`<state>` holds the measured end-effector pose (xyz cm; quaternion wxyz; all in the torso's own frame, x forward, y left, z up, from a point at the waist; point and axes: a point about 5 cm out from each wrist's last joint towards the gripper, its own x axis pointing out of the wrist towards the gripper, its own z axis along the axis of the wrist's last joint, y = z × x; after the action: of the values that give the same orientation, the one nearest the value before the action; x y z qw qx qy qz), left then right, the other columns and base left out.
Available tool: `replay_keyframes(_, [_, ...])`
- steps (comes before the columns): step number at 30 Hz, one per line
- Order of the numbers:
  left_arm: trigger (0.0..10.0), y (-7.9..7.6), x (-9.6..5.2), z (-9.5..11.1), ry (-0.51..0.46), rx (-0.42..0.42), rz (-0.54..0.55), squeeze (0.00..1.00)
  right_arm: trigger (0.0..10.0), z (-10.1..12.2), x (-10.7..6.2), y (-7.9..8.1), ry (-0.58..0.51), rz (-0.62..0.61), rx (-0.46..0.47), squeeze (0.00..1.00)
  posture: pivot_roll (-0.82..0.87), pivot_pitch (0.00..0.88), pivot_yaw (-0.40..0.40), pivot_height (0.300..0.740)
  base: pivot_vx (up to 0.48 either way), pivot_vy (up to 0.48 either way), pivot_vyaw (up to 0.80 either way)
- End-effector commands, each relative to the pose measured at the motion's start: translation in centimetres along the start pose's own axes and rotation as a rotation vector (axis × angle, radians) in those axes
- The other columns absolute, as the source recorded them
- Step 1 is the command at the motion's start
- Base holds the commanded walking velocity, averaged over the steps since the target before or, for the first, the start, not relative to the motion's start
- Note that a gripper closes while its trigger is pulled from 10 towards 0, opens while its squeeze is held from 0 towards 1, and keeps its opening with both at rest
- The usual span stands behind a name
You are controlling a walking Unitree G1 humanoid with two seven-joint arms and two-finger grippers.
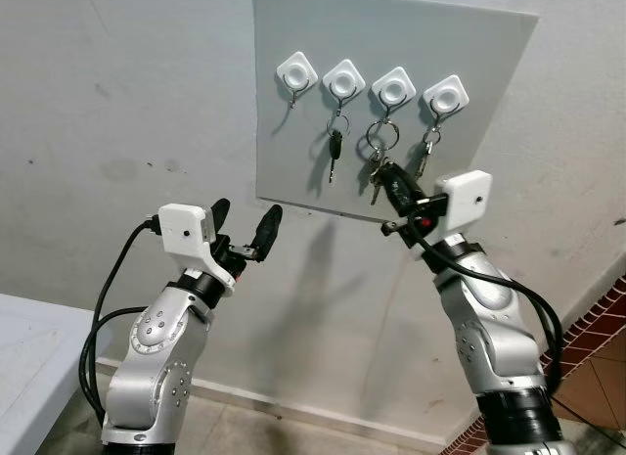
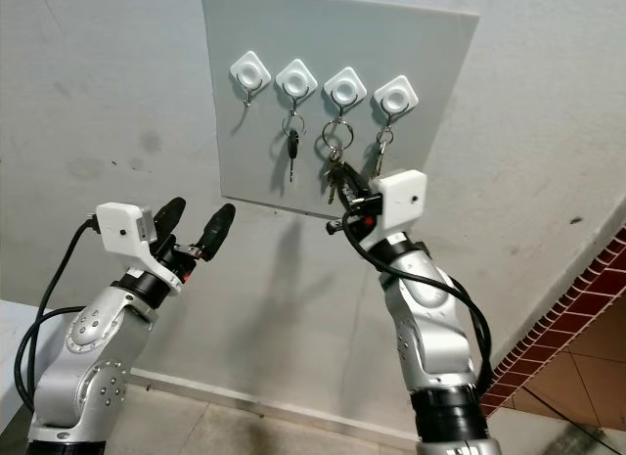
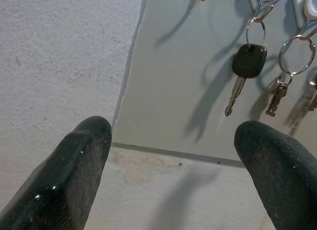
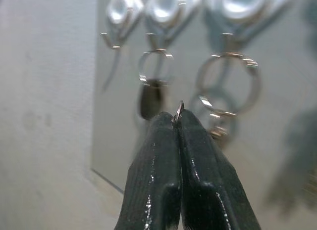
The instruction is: Hang keys on a hook
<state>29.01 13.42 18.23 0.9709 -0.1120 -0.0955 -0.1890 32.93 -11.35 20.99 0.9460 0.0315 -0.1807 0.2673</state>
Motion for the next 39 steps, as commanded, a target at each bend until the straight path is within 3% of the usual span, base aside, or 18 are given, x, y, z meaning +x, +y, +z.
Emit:
replay_keyframes(1, [10.0, -0.5, 0.2, 0.6, -0.018, 0.000, -0.026, 0.00, 10.0, 0.4, 0.5, 0.2, -0.013, 0.025, -0.006, 0.00, 0.06, 0.010, -0.071, 0.740, 0.000, 0.000, 0.00])
replay_keyframes(12, [10.0, -0.1, -0.2, 0.1, 0.008, -0.017, 0.001, 0.00, 10.0, -0.8, -0.7, 0.6, 0.023, 0.031, 0.012, 0.00, 0.06, 0.006, -0.072, 0.740, 0.000, 0.000, 0.00])
replay_keyframes(39, [10.0, -0.1, 0.0, -0.2, 0.024, -0.033, 0.006, 0.00, 10.0, -1.1, -1.3, 0.8, 0.026, 0.028, 0.028, 0.00, 0.05, 0.002, -0.063, 0.740, 0.000, 0.363, 0.00])
